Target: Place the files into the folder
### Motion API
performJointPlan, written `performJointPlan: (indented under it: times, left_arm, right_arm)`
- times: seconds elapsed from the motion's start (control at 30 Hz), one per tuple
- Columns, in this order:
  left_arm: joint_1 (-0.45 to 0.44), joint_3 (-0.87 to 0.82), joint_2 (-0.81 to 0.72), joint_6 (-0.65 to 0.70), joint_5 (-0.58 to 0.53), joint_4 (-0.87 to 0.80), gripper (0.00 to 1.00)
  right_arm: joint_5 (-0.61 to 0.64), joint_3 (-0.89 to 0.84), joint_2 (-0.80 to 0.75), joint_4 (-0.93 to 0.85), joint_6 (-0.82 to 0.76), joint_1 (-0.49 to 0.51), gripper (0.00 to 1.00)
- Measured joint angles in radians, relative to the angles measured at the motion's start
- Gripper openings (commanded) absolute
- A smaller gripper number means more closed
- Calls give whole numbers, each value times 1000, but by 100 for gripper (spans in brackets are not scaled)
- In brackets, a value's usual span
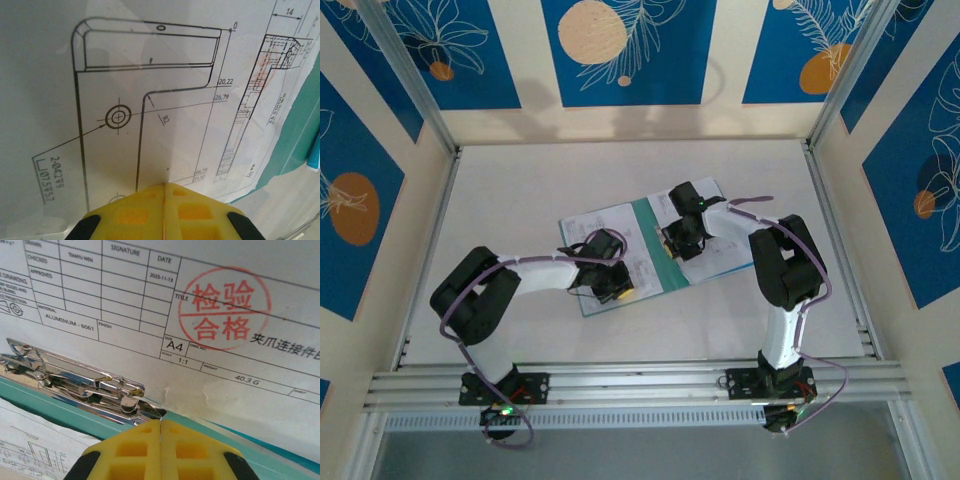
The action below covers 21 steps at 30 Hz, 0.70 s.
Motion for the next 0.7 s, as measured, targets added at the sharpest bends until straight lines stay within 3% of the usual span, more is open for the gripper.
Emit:
performJointPlan:
  times: [0.2,0.47,0.7]
  left_arm:
    - [0,0,0,2,0,0,7]
    - [0,7,6,2,3,4,7]
    - [2,11,6,33,2,-8,7]
  right_arm:
    - [-27,3,0,-11,0,0,4]
    - [-41,5,-5,-45,-15,6,23]
    - [2,59,-83,-79,-102,5,31]
